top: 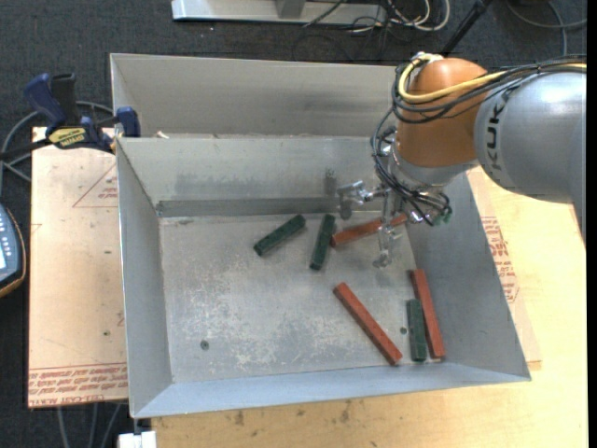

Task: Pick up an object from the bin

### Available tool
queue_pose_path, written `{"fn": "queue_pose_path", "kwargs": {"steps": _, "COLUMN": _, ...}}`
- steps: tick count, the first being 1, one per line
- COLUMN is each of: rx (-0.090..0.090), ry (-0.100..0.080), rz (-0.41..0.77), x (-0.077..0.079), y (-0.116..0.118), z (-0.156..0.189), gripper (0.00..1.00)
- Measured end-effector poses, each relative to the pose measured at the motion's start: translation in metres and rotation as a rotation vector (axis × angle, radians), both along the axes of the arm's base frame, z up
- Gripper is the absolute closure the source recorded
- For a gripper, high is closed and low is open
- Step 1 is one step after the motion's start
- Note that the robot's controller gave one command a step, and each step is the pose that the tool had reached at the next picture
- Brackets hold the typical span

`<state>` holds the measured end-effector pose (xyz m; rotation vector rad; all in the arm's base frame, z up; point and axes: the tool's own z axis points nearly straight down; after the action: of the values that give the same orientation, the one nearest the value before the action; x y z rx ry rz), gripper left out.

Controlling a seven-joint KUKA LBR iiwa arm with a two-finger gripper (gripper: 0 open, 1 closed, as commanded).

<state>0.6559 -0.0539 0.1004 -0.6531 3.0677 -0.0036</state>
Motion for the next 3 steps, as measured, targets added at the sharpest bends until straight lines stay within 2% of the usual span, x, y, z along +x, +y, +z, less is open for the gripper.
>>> {"fn": "queue_pose_path", "kwargs": {"steps": 1, "rx": 0.002, "ry": 0.005, "rz": -0.054, "x": -0.0049, "y": -0.0311, "z": -0.0317, "gripper": 0.00}}
{"fn": "queue_pose_path", "kwargs": {"steps": 2, "rx": 0.003, "ry": 0.003, "rz": -0.056, "x": -0.0042, "y": -0.0307, "z": -0.0313, "gripper": 0.00}}
{"fn": "queue_pose_path", "kwargs": {"steps": 3, "rx": 0.005, "ry": 0.002, "rz": -0.056, "x": -0.0037, "y": -0.0298, "z": -0.0310, "gripper": 1.00}}
